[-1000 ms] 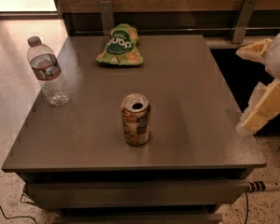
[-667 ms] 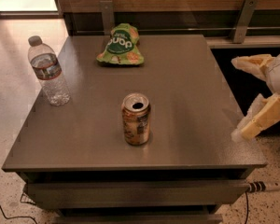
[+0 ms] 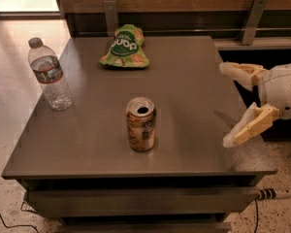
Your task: Move orange can near green rice chip bag
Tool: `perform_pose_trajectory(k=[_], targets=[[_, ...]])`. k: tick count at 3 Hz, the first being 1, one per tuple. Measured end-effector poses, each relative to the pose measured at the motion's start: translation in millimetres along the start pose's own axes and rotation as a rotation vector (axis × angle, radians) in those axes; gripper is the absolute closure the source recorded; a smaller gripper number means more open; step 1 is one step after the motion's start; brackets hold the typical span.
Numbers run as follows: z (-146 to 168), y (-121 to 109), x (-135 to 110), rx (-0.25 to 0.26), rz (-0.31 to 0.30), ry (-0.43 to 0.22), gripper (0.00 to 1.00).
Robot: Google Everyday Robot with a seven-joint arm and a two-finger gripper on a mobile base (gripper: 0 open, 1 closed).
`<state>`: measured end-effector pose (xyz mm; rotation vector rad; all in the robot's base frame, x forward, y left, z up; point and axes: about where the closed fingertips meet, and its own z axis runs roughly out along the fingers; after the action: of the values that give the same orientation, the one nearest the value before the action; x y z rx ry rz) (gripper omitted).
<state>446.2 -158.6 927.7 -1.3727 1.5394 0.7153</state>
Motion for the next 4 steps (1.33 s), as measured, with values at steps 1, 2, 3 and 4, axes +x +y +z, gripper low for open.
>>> perform_pose_trajectory(k=[1, 2, 3, 4], targets=[[4.4, 0.3, -5.2, -0.01, -0.001, -0.041, 0.0], [4.8, 0.3, -5.2, -0.011, -0.001, -0.042, 0.0], [22.9, 0.3, -2.9, -0.037, 0.02, -0.058, 0.0], [51.5, 3.1, 0.0, -0.076, 0.043, -0.114, 0.0]])
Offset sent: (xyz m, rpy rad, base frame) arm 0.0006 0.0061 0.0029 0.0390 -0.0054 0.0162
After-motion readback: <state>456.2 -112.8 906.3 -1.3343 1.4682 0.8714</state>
